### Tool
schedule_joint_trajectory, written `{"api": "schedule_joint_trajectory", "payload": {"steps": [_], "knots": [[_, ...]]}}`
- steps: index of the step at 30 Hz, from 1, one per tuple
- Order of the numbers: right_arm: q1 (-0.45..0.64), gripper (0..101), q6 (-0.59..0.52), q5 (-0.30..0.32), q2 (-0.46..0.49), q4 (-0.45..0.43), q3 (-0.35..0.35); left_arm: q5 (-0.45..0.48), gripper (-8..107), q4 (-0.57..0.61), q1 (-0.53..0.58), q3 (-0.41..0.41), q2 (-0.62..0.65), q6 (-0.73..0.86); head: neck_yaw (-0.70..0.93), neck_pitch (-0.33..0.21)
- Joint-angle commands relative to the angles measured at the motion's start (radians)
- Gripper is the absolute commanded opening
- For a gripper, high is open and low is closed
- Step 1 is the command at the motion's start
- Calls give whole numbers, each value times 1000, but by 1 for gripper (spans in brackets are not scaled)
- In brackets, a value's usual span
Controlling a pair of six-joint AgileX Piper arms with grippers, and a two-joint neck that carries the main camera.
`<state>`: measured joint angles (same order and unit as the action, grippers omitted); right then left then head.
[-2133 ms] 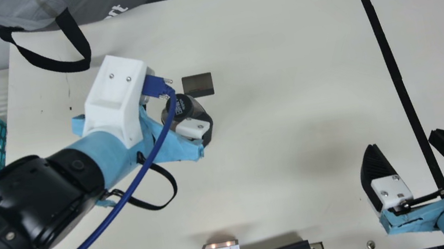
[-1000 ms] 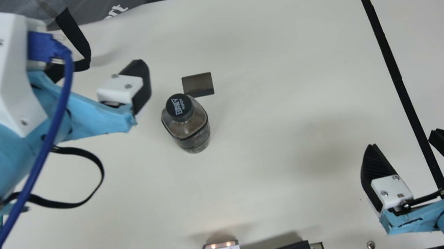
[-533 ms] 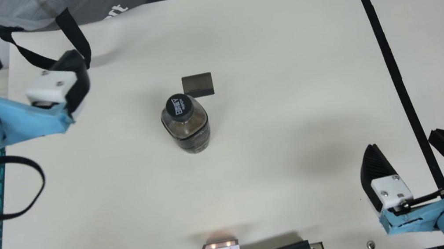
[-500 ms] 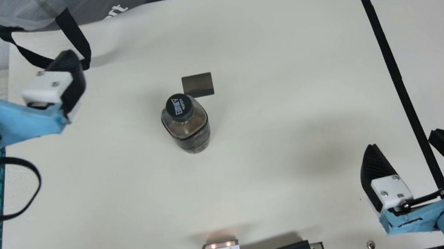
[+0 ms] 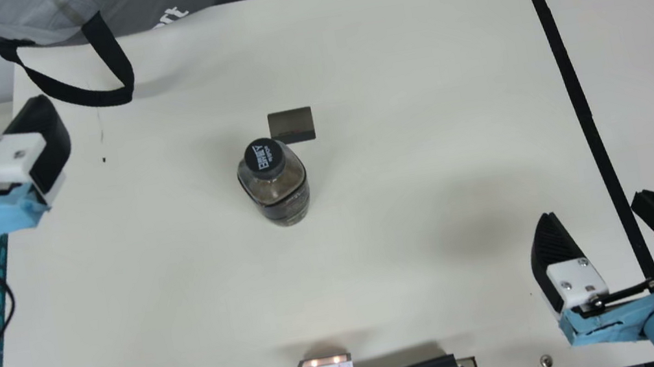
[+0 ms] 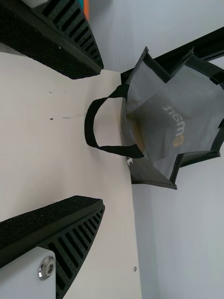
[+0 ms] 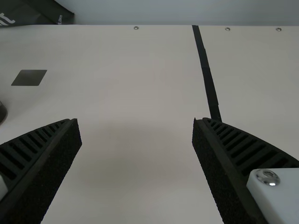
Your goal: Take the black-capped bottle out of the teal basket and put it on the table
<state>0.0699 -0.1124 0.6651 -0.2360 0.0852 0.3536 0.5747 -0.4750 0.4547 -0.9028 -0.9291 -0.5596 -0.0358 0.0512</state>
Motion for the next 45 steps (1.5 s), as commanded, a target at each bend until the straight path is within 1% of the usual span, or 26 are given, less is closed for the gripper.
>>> {"api": "schedule_joint_trajectory", "payload": {"steps": [1,13,19,33,45], "knots": [[0,91,0,0,0,0,0,0,107,-9,-3,14,13,-9,8,-4],[0,91,0,0,0,0,0,23,107,-48,-17,84,113,-49,8,-4],[0,91,0,-1,0,0,0,33,107,-43,-33,112,160,-45,8,-4],[0,91,0,-1,0,0,0,59,107,31,-82,155,264,26,8,-4],[0,91,0,-1,0,0,0,88,107,121,-138,192,365,130,8,-4]]}}
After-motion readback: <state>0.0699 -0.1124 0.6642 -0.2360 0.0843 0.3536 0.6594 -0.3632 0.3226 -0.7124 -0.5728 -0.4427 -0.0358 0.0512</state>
